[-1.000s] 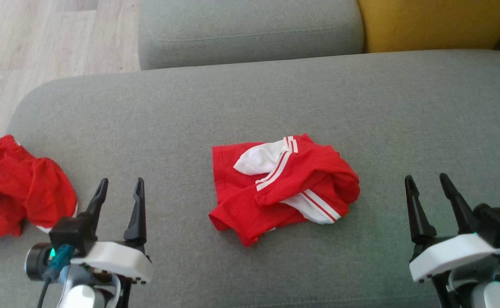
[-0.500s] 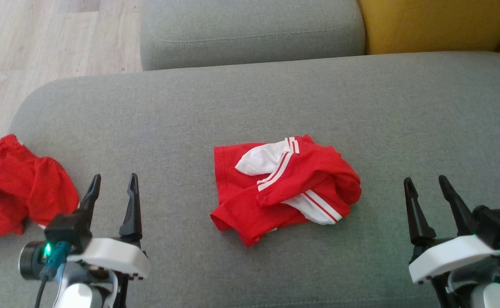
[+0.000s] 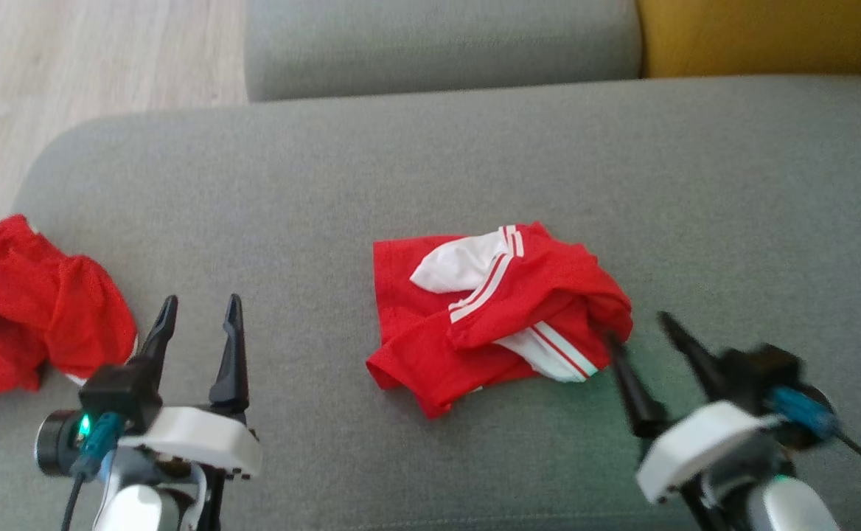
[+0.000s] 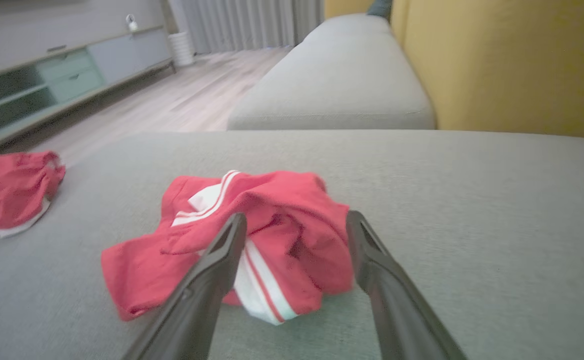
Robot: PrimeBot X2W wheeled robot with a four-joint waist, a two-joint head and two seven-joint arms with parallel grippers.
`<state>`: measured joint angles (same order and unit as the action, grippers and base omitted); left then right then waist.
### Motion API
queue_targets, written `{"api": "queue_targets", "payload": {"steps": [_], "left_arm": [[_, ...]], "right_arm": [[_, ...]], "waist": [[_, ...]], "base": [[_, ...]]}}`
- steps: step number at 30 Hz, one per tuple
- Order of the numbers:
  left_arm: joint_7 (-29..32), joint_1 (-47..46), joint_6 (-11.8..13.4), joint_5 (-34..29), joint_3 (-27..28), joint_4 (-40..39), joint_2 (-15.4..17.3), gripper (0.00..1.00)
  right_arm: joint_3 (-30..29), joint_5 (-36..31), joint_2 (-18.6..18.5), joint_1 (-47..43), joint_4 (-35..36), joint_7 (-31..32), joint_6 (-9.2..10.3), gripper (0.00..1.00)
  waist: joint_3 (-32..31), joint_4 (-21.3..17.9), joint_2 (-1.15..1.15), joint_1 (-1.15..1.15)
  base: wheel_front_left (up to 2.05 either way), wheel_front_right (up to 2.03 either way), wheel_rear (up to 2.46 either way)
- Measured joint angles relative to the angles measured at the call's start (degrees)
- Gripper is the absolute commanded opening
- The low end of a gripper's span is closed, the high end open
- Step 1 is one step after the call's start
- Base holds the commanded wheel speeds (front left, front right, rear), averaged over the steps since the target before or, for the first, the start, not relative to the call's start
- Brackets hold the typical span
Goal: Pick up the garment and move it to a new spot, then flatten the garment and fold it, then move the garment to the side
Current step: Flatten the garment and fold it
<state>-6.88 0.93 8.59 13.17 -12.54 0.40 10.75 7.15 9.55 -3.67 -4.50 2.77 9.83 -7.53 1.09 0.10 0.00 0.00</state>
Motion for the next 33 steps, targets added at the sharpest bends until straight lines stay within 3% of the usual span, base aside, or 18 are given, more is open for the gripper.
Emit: {"api": "queue_targets", "payload": {"steps": [6, 20, 21, 22, 23, 29, 33], "left_arm": [[0.0, -2.5, -0.5, 0.0, -1.8, 0.0, -0.2, 1.00], [-2.1, -9.8, -1.6, -0.6, -4.3, 2.2, -1.8, 1.00], [-2.4, -10.1, -1.6, -0.6, -4.4, 2.6, -1.8, 1.00], [-2.5, -10.5, -1.6, -0.6, -4.5, 3.0, -1.8, 1.00], [-2.6, -10.7, -1.6, -0.6, -4.5, 3.1, -1.8, 1.00], [-3.2, -10.9, -1.6, -0.6, -5.0, 3.7, -1.9, 1.00], [-3.3, -11.0, -1.5, -0.5, -5.0, 4.1, -1.9, 1.00]], "right_arm": [[9.3, 1.3, -5.0, 8.2, -1.5, 5.4, 0.00, 1.00], [15.9, 1.2, -13.9, 19.6, -6.8, 15.4, 0.00, 1.00], [16.5, 1.1, -14.2, 20.3, -7.4, 15.8, 0.00, 0.75], [17.0, 1.0, -14.5, 20.9, -8.0, 16.4, 0.00, 0.13], [17.2, 1.2, -14.9, 21.3, -8.5, 16.8, 0.00, 0.00], [14.9, 3.1, -14.8, 21.6, -9.1, 15.2, 0.00, 0.00], [7.3, 4.3, -12.0, 21.5, -9.0, 12.0, 0.00, 0.00]], "waist": [[3.3, 0.8, 0.00, 0.00], [10.8, 4.0, 0.00, 0.01], [11.1, 4.1, 0.00, 0.01], [11.4, 4.1, 0.00, 0.01], [11.5, 4.2, 0.00, 0.01], [11.8, 4.3, 0.00, 0.01], [11.5, 4.2, 0.00, 0.01]], "base": [[0.00, 0.00, 0.00], [0.00, 0.00, 0.00], [0.00, 0.00, 0.00], [0.00, 0.00, 0.00], [0.00, 0.00, 0.00], [0.00, 0.00, 0.00], [0.00, 0.00, 0.00]]}}
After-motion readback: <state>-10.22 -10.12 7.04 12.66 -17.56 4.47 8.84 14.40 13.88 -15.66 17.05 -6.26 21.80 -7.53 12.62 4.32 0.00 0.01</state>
